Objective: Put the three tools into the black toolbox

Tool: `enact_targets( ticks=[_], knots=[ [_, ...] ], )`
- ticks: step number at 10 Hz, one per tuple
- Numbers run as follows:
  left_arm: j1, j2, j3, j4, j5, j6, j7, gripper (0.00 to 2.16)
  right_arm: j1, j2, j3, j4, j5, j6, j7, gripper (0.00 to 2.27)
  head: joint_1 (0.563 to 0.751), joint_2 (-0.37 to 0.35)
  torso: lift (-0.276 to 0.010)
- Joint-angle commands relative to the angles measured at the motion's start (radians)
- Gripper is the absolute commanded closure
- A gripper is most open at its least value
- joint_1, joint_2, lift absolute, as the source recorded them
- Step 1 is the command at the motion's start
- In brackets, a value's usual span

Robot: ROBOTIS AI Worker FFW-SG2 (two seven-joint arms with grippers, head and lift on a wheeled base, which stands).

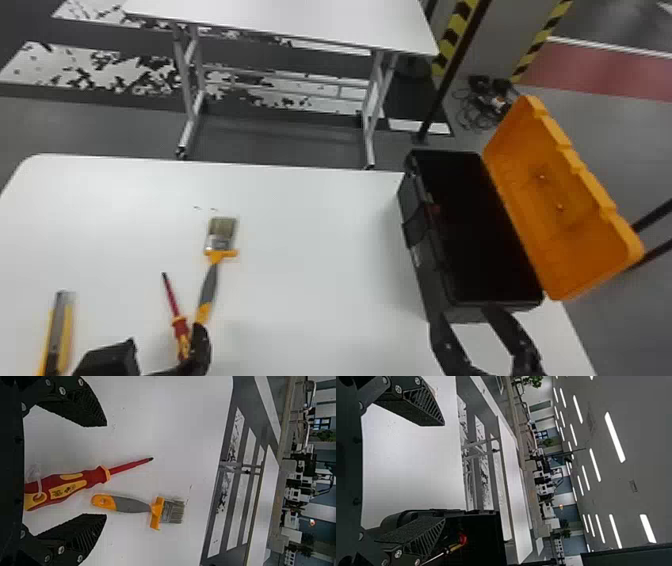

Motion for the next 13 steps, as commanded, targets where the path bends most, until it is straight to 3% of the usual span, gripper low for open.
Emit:
enact_targets(
  ticks=[1,4,6,10,11,12,13],
  knots=[
    [-0.021,-0.011,-0.006,0.025,0.002,-0.001,-0.001,0.21,0.000,0.001,0.003,0.000,0.000,-0.004,0.002,0.16,0.695,-0.178,-0.051],
    [-0.065,-0.036,-0.027,0.077,0.033,0.008,0.022,0.21,-0.005,0.001,0.004,0.000,0.000,-0.007,0.005,0.16,0.695,-0.190,-0.051],
    [-0.083,-0.039,-0.035,0.102,0.048,0.005,0.052,0.21,-0.006,0.001,0.004,0.002,0.000,-0.007,0.005,0.16,0.695,-0.195,-0.051],
    [-0.096,-0.041,-0.040,0.123,0.048,0.011,0.071,0.22,-0.011,0.001,0.006,0.003,0.002,-0.007,0.005,0.16,0.695,-0.190,-0.051],
    [-0.096,-0.041,-0.043,0.123,0.048,0.011,0.072,0.57,-0.012,0.001,0.007,0.005,0.000,-0.007,0.005,0.16,0.695,-0.190,-0.051],
    [-0.096,-0.042,-0.043,0.123,0.050,0.011,0.080,1.20,-0.012,0.001,0.007,0.006,0.000,-0.007,0.005,0.16,0.695,-0.191,-0.051],
    [-0.096,-0.042,-0.043,0.120,0.053,0.011,0.088,1.66,-0.012,0.001,0.009,0.006,-0.002,-0.007,0.005,0.16,0.695,-0.191,-0.051]
  ],
)
